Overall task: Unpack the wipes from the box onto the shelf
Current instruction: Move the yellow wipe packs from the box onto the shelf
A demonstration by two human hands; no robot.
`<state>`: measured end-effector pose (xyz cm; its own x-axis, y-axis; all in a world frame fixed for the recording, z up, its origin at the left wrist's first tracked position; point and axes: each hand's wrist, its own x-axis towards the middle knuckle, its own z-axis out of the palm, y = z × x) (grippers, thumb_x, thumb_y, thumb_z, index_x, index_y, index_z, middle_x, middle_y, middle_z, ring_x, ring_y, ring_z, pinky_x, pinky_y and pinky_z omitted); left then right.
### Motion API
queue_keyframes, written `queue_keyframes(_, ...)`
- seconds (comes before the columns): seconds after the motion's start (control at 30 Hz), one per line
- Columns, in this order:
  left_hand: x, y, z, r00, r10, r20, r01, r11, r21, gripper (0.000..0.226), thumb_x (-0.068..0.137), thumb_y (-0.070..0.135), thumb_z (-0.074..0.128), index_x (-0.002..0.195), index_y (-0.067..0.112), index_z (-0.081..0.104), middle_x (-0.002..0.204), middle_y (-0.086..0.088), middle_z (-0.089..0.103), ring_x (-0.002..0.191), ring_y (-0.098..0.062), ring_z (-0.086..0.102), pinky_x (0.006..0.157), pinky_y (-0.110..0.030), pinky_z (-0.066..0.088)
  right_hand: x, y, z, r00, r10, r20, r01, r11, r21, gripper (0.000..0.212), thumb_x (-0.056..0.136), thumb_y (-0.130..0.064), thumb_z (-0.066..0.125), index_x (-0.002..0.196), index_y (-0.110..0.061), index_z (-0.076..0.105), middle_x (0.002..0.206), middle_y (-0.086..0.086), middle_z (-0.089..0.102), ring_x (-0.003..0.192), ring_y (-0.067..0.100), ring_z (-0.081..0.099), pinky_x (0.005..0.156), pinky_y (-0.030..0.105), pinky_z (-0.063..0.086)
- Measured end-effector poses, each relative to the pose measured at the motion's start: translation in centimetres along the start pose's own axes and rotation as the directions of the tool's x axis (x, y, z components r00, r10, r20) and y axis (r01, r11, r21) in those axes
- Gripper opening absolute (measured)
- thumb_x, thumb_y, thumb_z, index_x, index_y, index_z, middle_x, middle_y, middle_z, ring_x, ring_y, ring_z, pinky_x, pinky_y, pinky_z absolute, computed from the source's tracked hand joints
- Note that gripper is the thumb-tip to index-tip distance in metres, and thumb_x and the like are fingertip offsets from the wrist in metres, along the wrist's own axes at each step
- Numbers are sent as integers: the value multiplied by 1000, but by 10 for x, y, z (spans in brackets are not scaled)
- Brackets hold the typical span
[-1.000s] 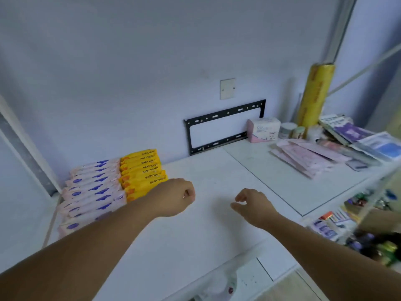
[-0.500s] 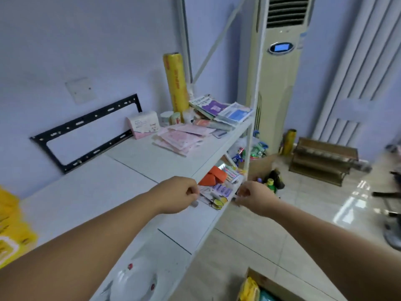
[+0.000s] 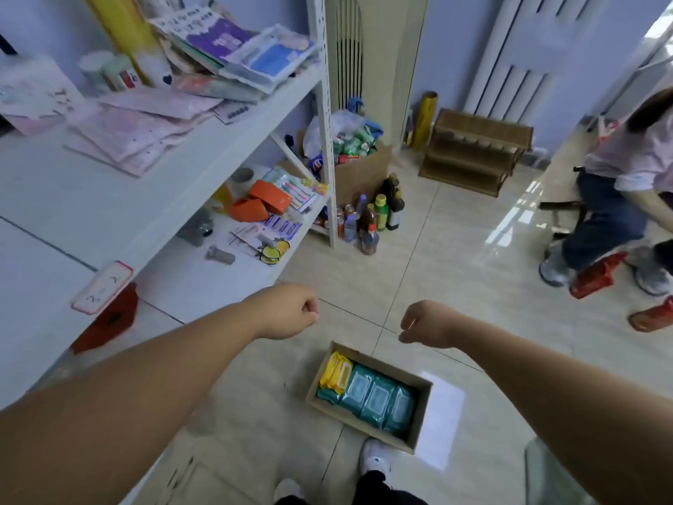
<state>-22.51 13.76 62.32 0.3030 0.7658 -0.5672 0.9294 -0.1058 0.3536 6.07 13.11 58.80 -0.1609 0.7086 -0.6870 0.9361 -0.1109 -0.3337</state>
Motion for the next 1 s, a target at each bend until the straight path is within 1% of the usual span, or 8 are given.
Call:
queue_keyframes(0.37,94,-75,127,975,-147,169,175,971,-165,17,92,33,62,91,20,71,95,2,73,90,-19,68,87,-36,56,100,34,116,975,68,211,-66,998,-15,36,92,-31,65,113,-2,69,117,13,68,107,28,63,89,34,51)
queue_keyframes(0.5,152,-111,207,958,-196,208,237,952,-193,23,92,37,63,75,22,68,85,1,71,86,-21,66,83,-35,55,162,57,174,962,127,243,-129,992,-8,35,88,-30,67,115,-8,68,113,8,68,100,25,62,86,34,53)
queue_keyframes(0.6,203,-140,270,949,-242,202,283,937,-205,37,90,41,61,59,21,58,68,2,64,76,-24,64,74,-34,54,219,76,222,957,130,259,-134,991,-2,35,88,-32,68,120,-17,66,108,-1,64,95,18,57,79,28,46)
queue_keyframes(0.7,248,-162,327,940,-287,183,326,915,-237,49,92,38,61,48,18,52,50,1,48,65,-30,57,57,-31,38,278,89,265,955,120,271,-122,992,-9,40,89,-32,69,125,-18,65,120,3,67,105,22,63,92,35,53)
queue_keyframes(0.8,287,-178,377,924,-333,190,376,881,-288,40,91,42,61,62,15,63,55,-2,59,65,-27,64,59,-31,47,336,98,305,957,94,276,-95,995,-11,41,90,-30,70,127,-16,63,125,4,66,111,26,63,95,34,52)
queue_keyframes(0.87,310,-188,411,920,-337,200,387,865,-319,36,90,43,62,76,11,69,66,-6,66,76,-29,68,65,-33,51,368,101,331,958,73,276,-73,997,-10,41,91,-31,69,128,-16,62,127,4,65,114,26,61,93,32,50)
queue_keyframes(0.93,331,-194,440,911,-358,204,409,841,-354,31,90,43,64,91,13,72,90,-9,73,95,-32,69,78,-36,55,395,105,357,956,55,288,-52,999,-15,43,91,-31,69,131,-19,60,130,2,63,117,25,60,95,32,49)
queue_keyframes(1.0,349,-197,465,890,-413,195,456,808,-373,37,92,40,65,116,12,68,119,-12,70,112,-34,64,94,-41,53,417,108,380,957,25,291,-13,999,-43,43,92,-31,67,134,-27,57,132,0,62,117,23,60,95,33,50)
